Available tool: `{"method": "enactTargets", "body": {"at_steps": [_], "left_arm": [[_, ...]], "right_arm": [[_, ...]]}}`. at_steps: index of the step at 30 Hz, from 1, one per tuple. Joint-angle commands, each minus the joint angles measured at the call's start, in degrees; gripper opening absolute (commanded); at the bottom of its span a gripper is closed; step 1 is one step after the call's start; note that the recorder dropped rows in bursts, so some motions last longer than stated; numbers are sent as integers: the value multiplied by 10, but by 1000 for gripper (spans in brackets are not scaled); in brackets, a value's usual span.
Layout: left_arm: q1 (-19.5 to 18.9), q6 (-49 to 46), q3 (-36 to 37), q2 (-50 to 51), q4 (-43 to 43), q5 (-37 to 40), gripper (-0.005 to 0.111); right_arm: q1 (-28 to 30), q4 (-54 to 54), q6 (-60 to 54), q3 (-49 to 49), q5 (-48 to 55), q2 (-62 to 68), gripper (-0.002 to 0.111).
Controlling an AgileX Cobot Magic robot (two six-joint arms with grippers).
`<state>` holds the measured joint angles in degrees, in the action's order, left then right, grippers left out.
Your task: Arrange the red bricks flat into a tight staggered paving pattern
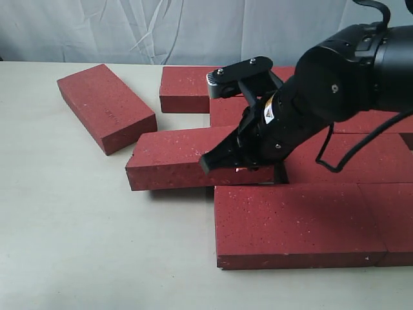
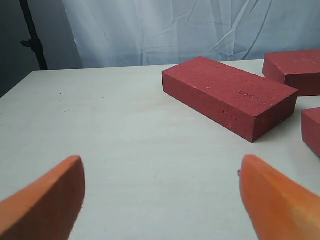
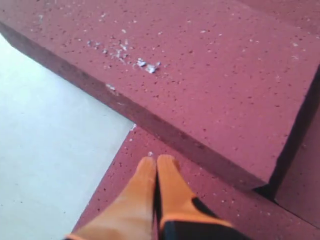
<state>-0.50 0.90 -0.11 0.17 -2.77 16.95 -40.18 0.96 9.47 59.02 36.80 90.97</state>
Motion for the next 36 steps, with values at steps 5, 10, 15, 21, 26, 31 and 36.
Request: {"method": "enactTargets", "body": {"at_steps": [5,10,15,21,26,31,36], "left_arm": [[0,2,1,-2,3,-6,79],[0,2,1,-2,3,-6,79],[0,2,1,-2,3,-6,79],[0,2,1,-2,3,-6,79],[0,2,1,-2,3,-6,79],[0,2,1,-2,3,-6,79],[0,2,1,-2,3,-6,79]], "right_arm": [[-6,4,-4,2,3,51,-1],[-6,4,-4,2,-13,84,-1],[-6,4,-4,2,-42,107,-1],[-5,10,-4,2,-64,132,-1],[-5,10,-4,2,-70,136,-1],[-5,14,-4,2,-62,113,-1],[-5,37,-4,2,-46,68,-1]]}}
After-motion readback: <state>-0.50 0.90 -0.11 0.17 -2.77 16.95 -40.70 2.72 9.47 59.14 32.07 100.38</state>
